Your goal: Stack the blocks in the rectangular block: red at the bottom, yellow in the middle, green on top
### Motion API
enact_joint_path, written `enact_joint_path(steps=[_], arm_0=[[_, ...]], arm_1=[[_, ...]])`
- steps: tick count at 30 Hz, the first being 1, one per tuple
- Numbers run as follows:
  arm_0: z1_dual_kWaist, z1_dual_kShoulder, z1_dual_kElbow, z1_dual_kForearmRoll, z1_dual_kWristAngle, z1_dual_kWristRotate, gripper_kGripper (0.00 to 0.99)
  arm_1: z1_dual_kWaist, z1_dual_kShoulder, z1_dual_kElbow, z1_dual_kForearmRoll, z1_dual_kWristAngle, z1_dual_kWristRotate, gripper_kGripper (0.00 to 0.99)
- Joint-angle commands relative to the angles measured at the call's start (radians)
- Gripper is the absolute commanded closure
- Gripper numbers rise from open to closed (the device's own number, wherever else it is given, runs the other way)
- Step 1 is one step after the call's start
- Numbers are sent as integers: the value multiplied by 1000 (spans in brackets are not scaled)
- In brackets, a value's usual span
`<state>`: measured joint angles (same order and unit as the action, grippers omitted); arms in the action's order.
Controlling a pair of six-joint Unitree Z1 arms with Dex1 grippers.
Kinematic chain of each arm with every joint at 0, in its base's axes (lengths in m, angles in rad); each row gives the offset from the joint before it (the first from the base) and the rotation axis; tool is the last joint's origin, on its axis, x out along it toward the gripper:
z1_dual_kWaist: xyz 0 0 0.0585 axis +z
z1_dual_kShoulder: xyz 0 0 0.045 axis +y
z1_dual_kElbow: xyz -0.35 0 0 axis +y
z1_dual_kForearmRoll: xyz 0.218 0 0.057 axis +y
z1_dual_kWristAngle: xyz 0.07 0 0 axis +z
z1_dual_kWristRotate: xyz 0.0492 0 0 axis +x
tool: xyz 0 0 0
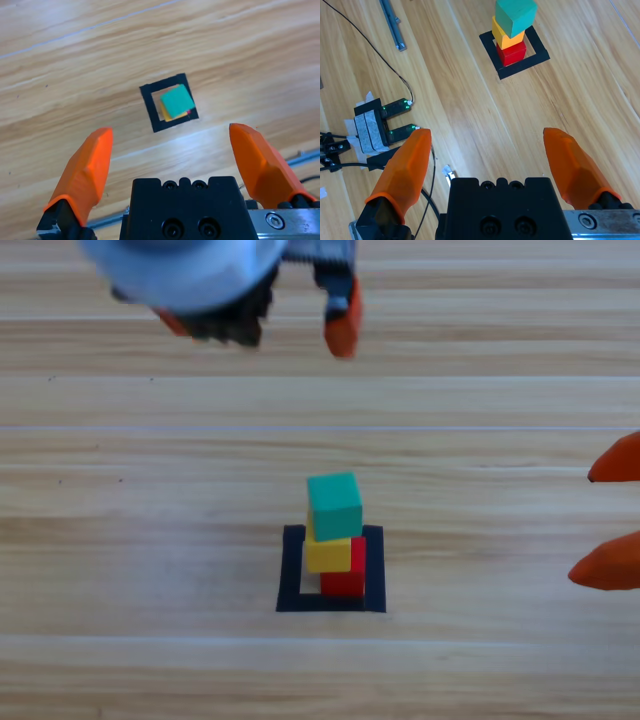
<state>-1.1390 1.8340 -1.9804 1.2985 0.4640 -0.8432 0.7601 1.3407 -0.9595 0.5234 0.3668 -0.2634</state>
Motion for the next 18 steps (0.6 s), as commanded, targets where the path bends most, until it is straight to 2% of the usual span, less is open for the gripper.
enact_joint_path(steps=[1,5,8,18], arm_0=[[-146,-185,351,-255,15,110,0],[-186,-277,488,-303,19,124,0],[-188,-375,612,-389,18,153,0],[-188,-430,683,-435,35,165,0]], arm_1=[[-22,71,-11,10,-3,6,8],[-22,83,-10,10,-3,4,8],[-22,83,-8,10,-3,4,8],[-22,87,-8,10,-3,4,8]])
